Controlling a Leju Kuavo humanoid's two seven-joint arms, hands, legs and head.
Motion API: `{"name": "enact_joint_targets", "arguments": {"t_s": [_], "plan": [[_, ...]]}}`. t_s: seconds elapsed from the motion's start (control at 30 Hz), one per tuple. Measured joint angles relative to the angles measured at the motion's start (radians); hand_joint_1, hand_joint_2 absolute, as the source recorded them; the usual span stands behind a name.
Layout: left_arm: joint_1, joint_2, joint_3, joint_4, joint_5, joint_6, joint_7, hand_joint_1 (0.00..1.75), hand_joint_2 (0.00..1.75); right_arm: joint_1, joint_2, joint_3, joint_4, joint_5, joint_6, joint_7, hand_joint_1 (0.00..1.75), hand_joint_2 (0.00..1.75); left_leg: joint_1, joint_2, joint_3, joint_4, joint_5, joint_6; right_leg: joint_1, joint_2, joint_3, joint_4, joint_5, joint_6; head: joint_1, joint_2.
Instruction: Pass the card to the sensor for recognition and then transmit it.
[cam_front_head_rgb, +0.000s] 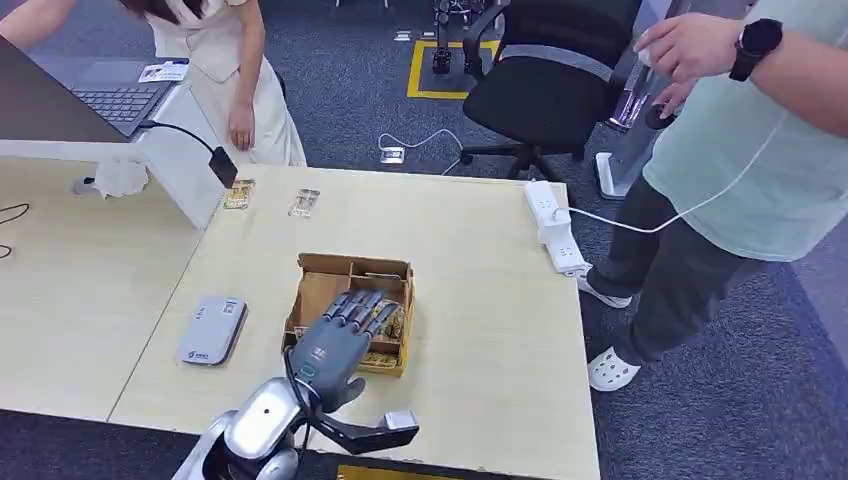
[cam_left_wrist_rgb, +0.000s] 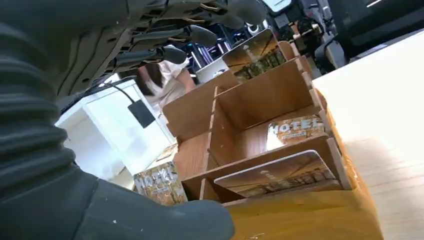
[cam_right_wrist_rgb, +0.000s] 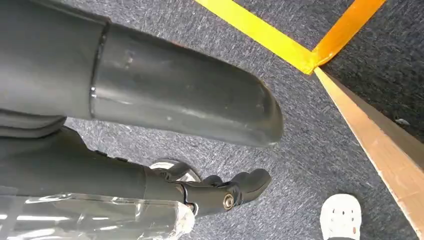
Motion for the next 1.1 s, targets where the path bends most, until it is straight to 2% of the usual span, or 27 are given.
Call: {"name": "enact_joint_targets", "arguments": {"t_s": [1.1], "plan": [[0.018,-0.007,0.004,0.002,0.001,-0.012,-0.012,0.0,1.75,0.0,0.0,0.0,0.0,-0.005,-0.002,0.005,0.0,0.0,0.0,0.0,0.0,0.0,0.0,0.0,0.0,0.0,0.0,0.0,0.0,0.0,0.0,0.0]]}}
